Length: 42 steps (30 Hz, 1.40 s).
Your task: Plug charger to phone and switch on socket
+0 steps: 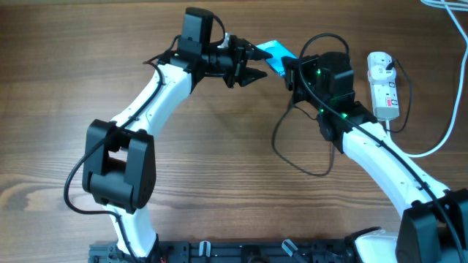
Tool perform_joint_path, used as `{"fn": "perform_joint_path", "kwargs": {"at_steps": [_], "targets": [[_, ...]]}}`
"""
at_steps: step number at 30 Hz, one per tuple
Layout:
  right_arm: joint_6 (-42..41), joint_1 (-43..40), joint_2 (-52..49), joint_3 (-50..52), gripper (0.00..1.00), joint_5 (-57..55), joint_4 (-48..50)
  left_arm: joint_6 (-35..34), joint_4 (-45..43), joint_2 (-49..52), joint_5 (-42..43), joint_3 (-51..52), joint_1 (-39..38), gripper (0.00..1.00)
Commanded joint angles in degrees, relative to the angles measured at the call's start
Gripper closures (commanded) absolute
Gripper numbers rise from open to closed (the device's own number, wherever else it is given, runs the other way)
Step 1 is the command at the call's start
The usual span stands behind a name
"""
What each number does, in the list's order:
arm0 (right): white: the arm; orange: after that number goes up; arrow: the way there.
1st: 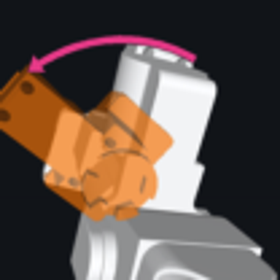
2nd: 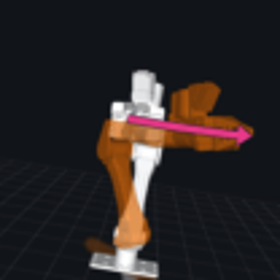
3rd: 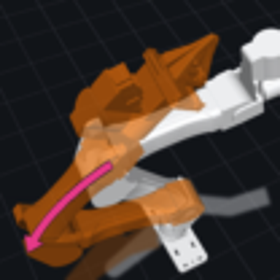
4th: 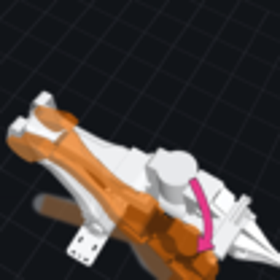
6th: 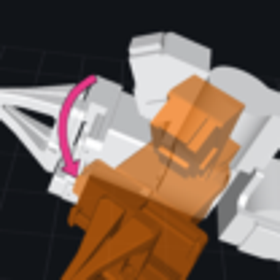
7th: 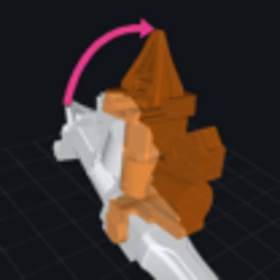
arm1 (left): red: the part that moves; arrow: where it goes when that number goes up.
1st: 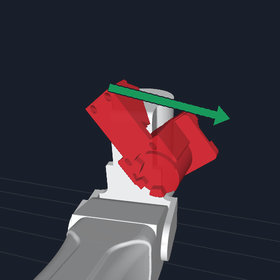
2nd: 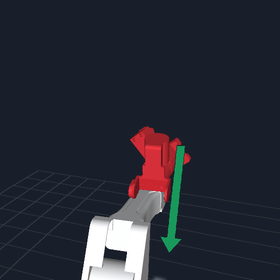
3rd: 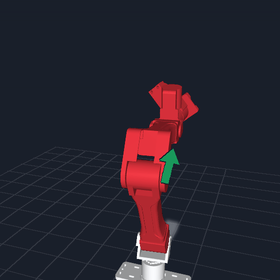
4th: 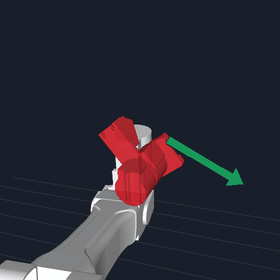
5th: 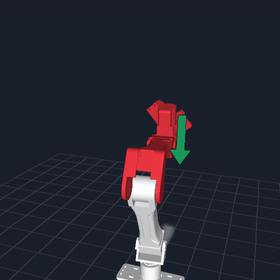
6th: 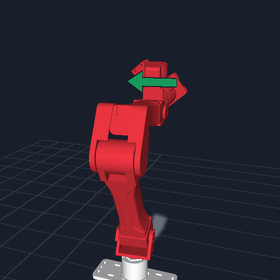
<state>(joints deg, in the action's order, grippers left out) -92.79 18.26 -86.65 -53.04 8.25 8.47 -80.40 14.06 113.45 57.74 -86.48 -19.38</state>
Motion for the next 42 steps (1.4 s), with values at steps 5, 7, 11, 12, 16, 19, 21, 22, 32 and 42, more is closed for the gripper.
{"fn": "perform_joint_path", "kwargs": {"at_steps": [5, 7, 11, 12, 16, 19, 21, 22, 32, 42], "targets": [[-3.3, 1.5, 1.5, -1.4, 0.96, -0.3, 0.7, -4.1, -0.2, -1.3, -6.1, -0.5, -2.7, 0.58], [-3.4, 1.4, 1.5, -1.4, 0.96, 0.2, 0.4, -4.1, -0.2, -1.3, -7.7, -0.5, -3.0, 0.61], [-4.9, 1.4, 1.5, -1.4, 0.96, 0.8, 0.0, -4.1, -0.2, -1.3, -9.5, -0.5, -3.0, 0.62], [-4.9, 1.4, 1.5, -1.4, 0.96, 1.0, -0.1, -4.3, -0.2, -1.3, -9.8, -0.5, -3.0, 0.62], [-6.4, 1.4, 1.5, -1.4, 0.96, 2.9, -0.4, -4.3, -0.2, -1.3, -10.8, -0.5, -3.0, 0.64], [-8.9, 1.4, 1.5, -1.4, 0.96, 3.8, -0.9, -4.3, -0.2, -1.3, -12.3, -0.5, -3.0, 0.65], [-11.4, 1.4, 1.5, -1.4, 0.96, 4.8, -0.8, -4.3, -0.2, -1.3, -13.2, -0.5, -3.0, 0.65], [-12.5, 1.4, 1.5, -1.4, 0.96, 5.4, -0.8, -4.5, -0.2, -1.3, -13.8, -0.5, -3.0, 0.66], [-16.8, 1.4, 1.5, -1.4, 0.96, 5.1, -2.1, -12.0, -0.2, -1.3, -17.0, -0.5, -3.0, 0.96], [-16.6, 1.4, 1.5, -1.4, 0.96, 5.6, -2.1, -11.3, -0.2, -1.3, -17.0, -0.5, -3.0, 0.96]]}}
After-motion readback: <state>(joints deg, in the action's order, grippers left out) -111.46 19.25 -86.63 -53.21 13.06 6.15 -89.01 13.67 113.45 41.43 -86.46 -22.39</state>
